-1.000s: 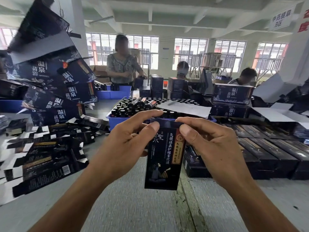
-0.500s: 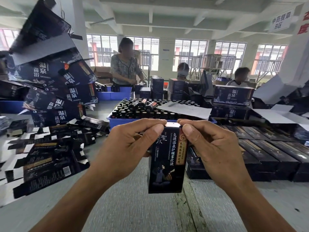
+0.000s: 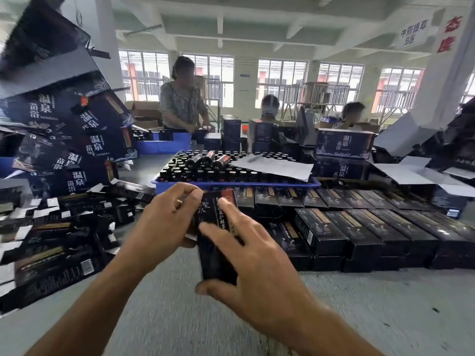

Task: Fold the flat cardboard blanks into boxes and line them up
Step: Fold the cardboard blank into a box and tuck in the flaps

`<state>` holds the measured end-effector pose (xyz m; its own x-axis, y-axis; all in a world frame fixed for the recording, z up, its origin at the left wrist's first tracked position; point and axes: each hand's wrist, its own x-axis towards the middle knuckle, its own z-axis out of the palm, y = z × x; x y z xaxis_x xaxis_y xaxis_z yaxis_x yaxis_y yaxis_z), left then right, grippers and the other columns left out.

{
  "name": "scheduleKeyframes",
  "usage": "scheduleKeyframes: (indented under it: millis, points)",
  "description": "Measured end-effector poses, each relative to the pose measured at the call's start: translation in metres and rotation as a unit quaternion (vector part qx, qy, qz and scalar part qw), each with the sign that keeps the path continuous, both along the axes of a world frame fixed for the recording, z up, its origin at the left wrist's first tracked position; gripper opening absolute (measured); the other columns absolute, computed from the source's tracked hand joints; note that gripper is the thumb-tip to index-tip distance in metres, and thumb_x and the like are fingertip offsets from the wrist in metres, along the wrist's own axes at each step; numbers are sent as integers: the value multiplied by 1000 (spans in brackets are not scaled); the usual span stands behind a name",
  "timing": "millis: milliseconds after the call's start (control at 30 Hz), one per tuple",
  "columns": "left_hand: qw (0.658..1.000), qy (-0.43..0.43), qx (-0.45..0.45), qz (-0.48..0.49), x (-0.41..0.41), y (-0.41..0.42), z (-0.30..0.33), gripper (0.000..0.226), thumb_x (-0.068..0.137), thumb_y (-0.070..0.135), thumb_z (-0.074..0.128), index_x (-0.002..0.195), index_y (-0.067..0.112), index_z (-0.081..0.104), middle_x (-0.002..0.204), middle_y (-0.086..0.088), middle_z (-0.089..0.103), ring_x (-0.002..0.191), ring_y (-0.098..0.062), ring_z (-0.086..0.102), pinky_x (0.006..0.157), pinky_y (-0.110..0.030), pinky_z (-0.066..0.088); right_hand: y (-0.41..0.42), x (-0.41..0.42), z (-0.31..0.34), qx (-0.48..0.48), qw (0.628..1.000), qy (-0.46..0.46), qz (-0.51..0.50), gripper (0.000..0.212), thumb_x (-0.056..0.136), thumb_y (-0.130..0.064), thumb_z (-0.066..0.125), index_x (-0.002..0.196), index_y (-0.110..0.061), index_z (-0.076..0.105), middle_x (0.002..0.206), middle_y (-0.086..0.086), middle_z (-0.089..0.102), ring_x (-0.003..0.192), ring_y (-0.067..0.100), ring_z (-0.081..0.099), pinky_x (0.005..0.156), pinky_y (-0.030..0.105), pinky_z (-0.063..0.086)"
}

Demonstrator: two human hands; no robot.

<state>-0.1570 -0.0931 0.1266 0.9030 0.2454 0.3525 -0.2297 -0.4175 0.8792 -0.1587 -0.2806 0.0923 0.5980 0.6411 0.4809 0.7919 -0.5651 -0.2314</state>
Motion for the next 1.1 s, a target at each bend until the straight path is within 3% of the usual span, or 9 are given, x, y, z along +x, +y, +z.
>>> scheduleKeyframes:
  millis: [67, 200, 367, 467, 667, 800, 900, 967, 1100]
  points:
    - [999, 41, 26, -11, 5, 1, -7, 14, 102, 40, 52, 102, 34, 64, 86, -2, 72, 71, -19, 74, 53, -30, 58, 3, 1, -6, -39, 999, -3, -29, 65, 88, -58, 63, 144, -42, 31, 168, -6, 9, 149, 31, 26, 114, 53, 36]
    - [992, 115, 41, -38, 11, 2, -20, 16, 104, 36, 51, 101, 31, 66, 90, -6, 73, 69, -22, 74, 57, -38, 62, 0, 7, -8, -36, 997, 11, -63, 41, 98, -47, 55, 135, -31, 54, 162, -6, 32, 138, 24, 44, 112, 41, 41]
    - [992, 122, -8, -31, 18, -3, -31, 17, 106, 31, 49, 99, 24, 63, 90, -9, 72, 66, -25, 74, 56, -36, 61, 5, 3, -16, -107, 988, 82, -75, 72, 82, -81, 47, 139, -40, 32, 168, -1, 9, 144, 28, 32, 114, 50, 32]
    - [991, 128, -38, -21, 21, -1, -30, 17, 106, 33, 49, 100, 24, 62, 93, -13, 72, 66, -26, 74, 55, -33, 59, 11, -1, -23, -114, 987, 80, -86, 64, 85, -67, 54, 135, -37, 26, 168, 4, 4, 131, 35, 44, 103, 52, 42]
    - [986, 159, -9, -42, 17, 4, -23, 33, 99, 48, 54, 129, 38, 47, 114, -3, 63, 80, -23, 76, 59, -33, 59, -3, 40, -26, -56, 974, -8, -218, 56, 92, -52, 42, 144, -31, 35, 160, 7, 33, 123, 27, 52, 101, 43, 47]
    - [986, 155, 8, -63, 10, 5, -16, 35, 98, 44, 58, 130, 32, 51, 111, -8, 66, 81, -23, 75, 59, -31, 60, -34, 90, -34, -131, 931, 14, -341, 56, 102, -52, 35, 148, -21, 42, 161, 9, 34, 149, 32, 27, 119, 49, 26]
    - [979, 176, 47, -89, 7, 1, -16, 33, 97, 41, 60, 127, 32, 53, 107, -8, 68, 82, -23, 75, 64, -31, 62, -49, 103, -51, -181, 911, 47, -367, 69, 103, -57, 32, 157, -15, 26, 165, 11, 23, 155, 34, 3, 125, 50, 8]
    - [973, 191, 90, -97, 7, -2, -17, 32, 97, 43, 62, 126, 34, 53, 104, -3, 69, 80, -17, 74, 68, -34, 63, -48, 101, -55, -173, 917, 30, -358, 75, 101, -60, 36, 159, -15, 21, 166, 12, 18, 155, 35, 0, 124, 48, 5]
    - [961, 192, 183, -83, 11, 0, -22, 40, 96, 51, 61, 131, 33, 55, 106, 3, 71, 84, -14, 72, 78, -39, 62, -26, 80, -60, -18, 970, -70, -233, 52, 85, -31, 78, 130, -9, 65, 138, 16, 60, 138, 37, 46, 109, 52, 41]
